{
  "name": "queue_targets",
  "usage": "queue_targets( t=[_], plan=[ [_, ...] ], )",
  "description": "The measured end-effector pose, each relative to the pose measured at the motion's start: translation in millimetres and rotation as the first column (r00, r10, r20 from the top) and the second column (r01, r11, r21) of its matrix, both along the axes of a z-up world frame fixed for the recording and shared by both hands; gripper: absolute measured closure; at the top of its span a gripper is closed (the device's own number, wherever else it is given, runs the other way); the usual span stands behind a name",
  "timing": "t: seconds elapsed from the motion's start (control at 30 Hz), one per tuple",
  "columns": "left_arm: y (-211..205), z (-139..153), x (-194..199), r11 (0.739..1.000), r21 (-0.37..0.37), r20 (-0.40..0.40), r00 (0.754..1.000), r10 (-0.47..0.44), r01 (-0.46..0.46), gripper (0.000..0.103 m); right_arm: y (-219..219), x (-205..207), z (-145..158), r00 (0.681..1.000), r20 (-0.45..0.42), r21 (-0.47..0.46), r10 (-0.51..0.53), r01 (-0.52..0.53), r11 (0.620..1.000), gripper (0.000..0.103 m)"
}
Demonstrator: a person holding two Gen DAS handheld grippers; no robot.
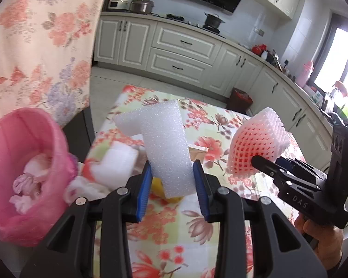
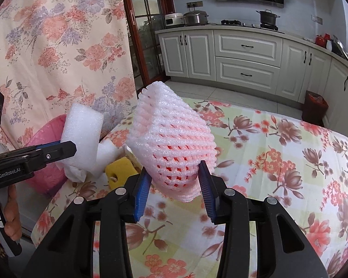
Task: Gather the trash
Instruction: 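Carry the foam block and fruit net over the wastebasket with both grippers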
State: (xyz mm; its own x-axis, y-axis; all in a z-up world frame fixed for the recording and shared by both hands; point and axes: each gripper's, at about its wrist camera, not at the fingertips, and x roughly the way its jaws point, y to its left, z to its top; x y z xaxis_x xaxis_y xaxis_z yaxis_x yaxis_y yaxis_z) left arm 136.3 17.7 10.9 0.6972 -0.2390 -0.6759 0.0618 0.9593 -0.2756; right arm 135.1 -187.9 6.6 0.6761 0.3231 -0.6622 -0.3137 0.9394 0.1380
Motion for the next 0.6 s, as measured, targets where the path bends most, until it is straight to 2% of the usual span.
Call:
queue_targets(
  t=[0.17, 0.33, 0.6],
  plan=[
    [49, 25, -32, 0.996, 0.005, 0.051, 0.994, 0.094, -0.094, 0.068, 25, -2, 19, 0.998, 0.03, 0.001, 0.046, -0.046, 0.999, 0.064],
    [99, 45, -65, 0.974, 0.064, 0.107, 0.972, 0.21, -0.217, 0.068, 62, -1, 38, 0.992, 0.064, -0.012, 0.111, -0.11, 0.994, 0.064],
    [163, 47, -97, 0.937, 0.065, 0.125, 0.934, 0.334, -0.344, 0.068, 134, 0, 64, 0.967, 0.099, -0.027, 0.235, -0.233, 0.972, 0.064]
  ],
)
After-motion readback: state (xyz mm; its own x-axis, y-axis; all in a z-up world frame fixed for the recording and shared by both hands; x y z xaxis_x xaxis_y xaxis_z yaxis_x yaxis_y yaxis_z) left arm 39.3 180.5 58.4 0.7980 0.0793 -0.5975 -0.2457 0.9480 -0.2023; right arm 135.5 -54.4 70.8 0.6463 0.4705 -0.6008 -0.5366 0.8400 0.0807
